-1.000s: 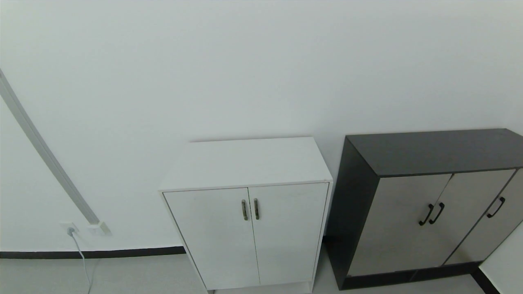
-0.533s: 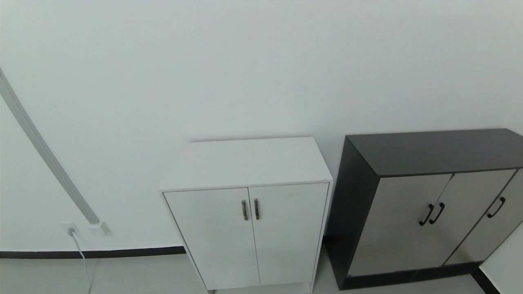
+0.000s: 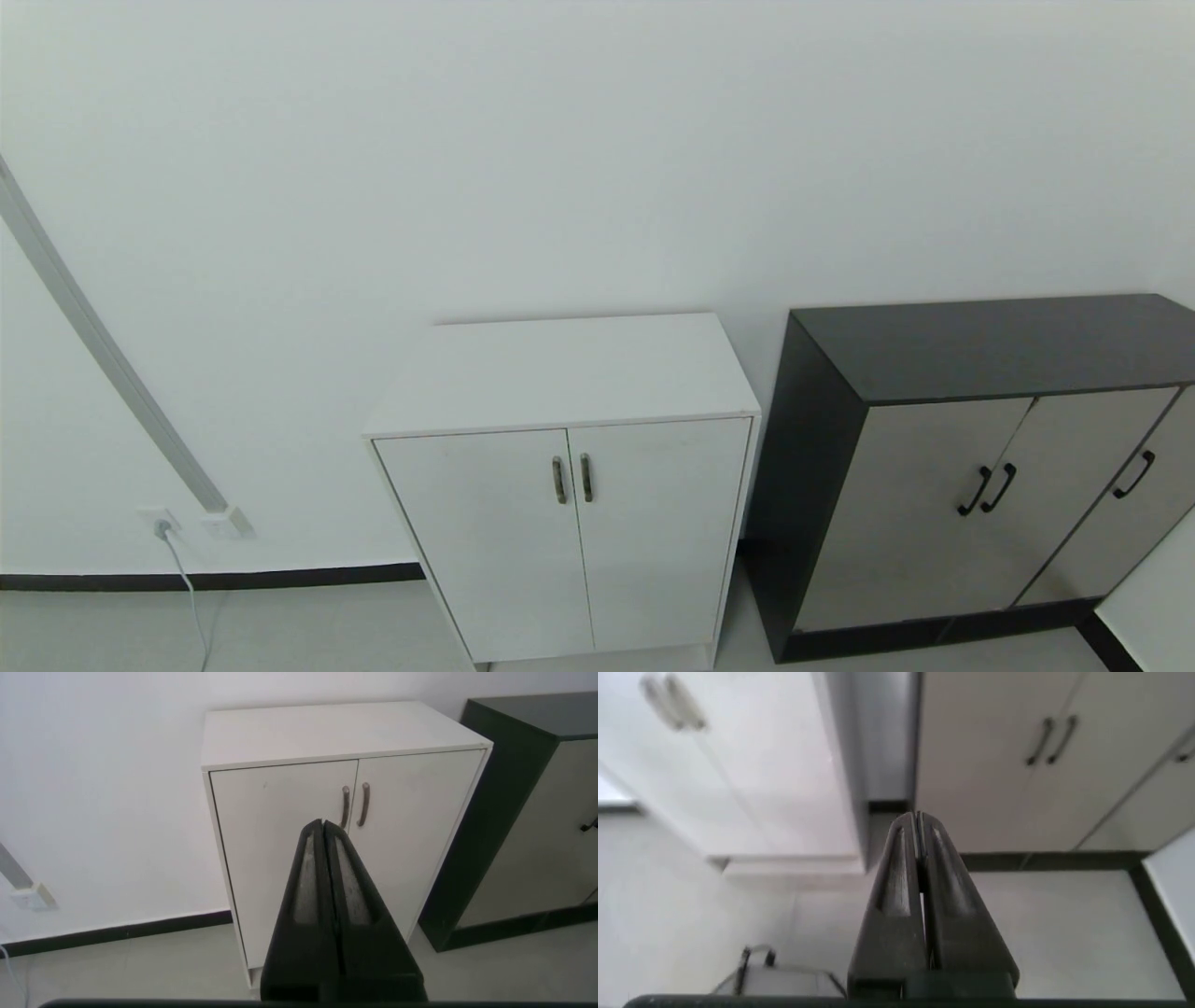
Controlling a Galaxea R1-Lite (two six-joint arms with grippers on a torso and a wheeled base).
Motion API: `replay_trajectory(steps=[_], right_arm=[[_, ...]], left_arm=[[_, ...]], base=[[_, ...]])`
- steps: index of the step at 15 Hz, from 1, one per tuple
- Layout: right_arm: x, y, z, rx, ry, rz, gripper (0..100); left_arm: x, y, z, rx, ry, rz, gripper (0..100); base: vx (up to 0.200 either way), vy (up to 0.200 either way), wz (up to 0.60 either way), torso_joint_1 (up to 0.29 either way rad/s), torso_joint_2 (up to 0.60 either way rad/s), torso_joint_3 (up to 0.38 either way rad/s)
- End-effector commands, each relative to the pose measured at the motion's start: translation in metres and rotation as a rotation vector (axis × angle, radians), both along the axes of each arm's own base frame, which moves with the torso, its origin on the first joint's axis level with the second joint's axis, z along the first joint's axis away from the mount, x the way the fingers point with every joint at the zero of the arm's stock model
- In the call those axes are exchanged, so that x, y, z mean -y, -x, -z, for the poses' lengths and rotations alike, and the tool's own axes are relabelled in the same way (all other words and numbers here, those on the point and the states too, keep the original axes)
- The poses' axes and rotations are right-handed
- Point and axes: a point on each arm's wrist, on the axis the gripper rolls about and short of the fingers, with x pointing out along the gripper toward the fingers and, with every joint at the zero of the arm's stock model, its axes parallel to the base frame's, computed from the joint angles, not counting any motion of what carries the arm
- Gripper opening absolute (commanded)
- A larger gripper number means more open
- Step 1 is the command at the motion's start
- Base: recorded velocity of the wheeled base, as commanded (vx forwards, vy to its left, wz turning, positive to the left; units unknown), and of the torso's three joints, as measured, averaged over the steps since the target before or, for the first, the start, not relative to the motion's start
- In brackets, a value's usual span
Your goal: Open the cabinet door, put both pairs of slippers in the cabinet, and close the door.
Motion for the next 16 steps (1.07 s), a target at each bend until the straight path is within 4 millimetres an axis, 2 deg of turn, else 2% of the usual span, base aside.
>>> replay_trajectory(steps=[1,6,11,16], right_arm=[[0.000,0.008,0.001,0.099,0.001,0.041,0],[0.000,0.020,0.003,0.261,-0.016,0.016,0],[0.001,0.021,0.003,0.277,-0.093,0.061,0],[0.002,0.021,0.002,0.285,-0.095,0.116,0]], left_arm=[[0.000,0.000,0.000,-0.001,0.000,0.000,0],[0.000,0.000,0.000,0.000,0.011,-0.020,0],[0.000,0.000,0.000,-0.002,0.011,-0.020,0],[0.000,0.000,0.000,-0.002,0.006,-0.019,0]], base=[[0.000,0.000,0.00,0.000,0.00,0.000],[0.000,0.000,0.00,0.000,0.00,0.000],[0.000,0.000,0.00,0.000,0.00,0.000],[0.000,0.000,0.00,0.000,0.00,0.000]])
